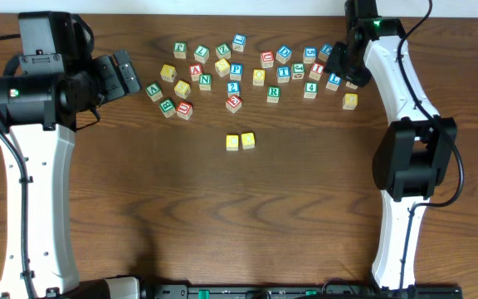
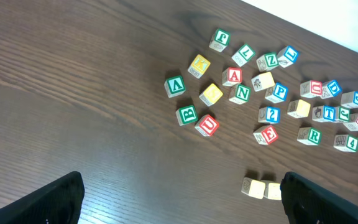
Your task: Spell out CORL
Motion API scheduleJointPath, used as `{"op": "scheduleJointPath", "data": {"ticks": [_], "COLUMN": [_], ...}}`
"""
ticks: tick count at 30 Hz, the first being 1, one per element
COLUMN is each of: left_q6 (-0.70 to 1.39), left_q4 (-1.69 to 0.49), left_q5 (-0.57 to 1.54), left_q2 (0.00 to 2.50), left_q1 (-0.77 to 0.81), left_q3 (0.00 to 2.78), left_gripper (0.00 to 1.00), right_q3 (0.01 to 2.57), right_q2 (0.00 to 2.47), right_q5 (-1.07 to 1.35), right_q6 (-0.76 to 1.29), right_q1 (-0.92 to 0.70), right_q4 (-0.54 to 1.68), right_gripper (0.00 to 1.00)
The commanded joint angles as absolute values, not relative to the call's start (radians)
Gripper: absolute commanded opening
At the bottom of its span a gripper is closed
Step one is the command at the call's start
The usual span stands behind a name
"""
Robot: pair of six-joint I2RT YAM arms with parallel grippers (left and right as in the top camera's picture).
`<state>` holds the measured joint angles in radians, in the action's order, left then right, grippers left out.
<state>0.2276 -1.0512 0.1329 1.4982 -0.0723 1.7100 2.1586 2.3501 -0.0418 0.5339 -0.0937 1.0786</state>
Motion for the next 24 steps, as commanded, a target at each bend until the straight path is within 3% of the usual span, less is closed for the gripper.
{"op": "scheduleJointPath", "data": {"ticks": [1, 12, 24], "left_q6": [0.214, 0.214, 0.214], "left_q4": [-1.054, -1.053, -1.053], "left_q5": [0.142, 0.142, 0.142], "left_q2": [1.510, 1.510, 1.510], "left_q1": [-0.075, -0.075, -0.075], "left_q3": [1.706, 1.706, 1.706], "left_gripper": [0.99, 0.99, 0.99], "right_q3": [2.150, 2.116, 1.963], "right_q2": [2.359, 2.359, 2.359], "right_q5": [-0.054, -0.054, -0.051], "right_q6": [0.546, 0.547, 0.557], "right_q1": [-0.088, -0.089, -0.088], "right_q4": [1.072, 1.049, 0.873], "right_gripper": [0.58, 0.57, 0.52]}}
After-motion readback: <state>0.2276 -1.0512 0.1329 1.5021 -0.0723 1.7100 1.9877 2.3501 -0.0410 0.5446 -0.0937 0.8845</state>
